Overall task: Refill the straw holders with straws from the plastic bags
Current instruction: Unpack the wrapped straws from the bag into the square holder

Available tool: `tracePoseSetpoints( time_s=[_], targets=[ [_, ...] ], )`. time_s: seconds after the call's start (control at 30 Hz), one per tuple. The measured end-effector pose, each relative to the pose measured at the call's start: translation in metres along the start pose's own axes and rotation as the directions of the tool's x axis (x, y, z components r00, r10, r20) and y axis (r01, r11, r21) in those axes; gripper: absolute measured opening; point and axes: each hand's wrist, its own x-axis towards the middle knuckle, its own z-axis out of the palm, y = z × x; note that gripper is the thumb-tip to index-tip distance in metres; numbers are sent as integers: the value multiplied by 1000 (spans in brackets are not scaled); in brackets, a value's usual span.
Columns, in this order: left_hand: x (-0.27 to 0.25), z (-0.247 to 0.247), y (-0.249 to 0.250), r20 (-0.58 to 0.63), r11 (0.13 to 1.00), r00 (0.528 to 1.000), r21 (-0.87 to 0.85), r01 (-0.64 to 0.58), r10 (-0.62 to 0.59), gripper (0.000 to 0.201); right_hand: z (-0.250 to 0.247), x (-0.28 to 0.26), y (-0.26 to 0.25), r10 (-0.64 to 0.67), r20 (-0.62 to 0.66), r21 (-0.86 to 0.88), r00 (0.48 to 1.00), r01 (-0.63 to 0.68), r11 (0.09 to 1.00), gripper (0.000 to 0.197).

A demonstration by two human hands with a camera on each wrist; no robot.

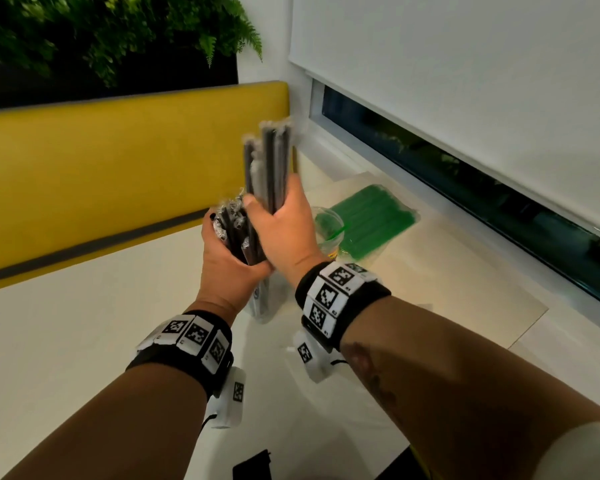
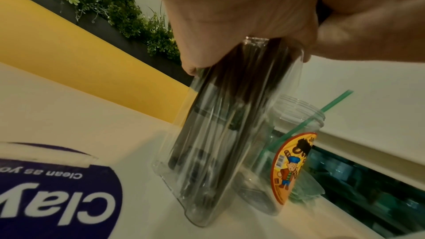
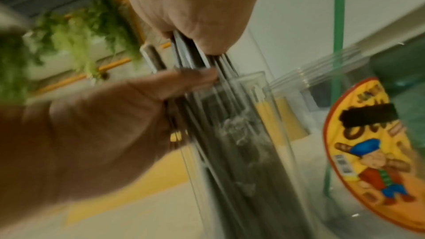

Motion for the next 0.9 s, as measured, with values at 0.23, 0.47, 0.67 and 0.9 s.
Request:
tracePoseSetpoints(
  time_s=[0.23, 0.47, 0.67, 0.9],
  targets=[
    [11, -2, -6, 79, 997, 995, 39, -64, 61, 103, -13, -14, 12, -165, 248, -454, 955, 265, 851, 92],
    [11, -6, -10, 63, 997, 996, -5, -71, 71, 117, -27, 29, -79, -651, 378, -391, 658, 751, 532, 79],
    [12, -6, -11, 75, 998, 995, 15, -64, 63, 121, -24, 50, -35, -328, 666, -482, 670, 722, 497, 44],
    [14, -7, -12, 89, 999, 995, 17, -50, 48, 113, -31, 7, 2, -49, 693, -565, 719, 585, 581, 64]
  ],
)
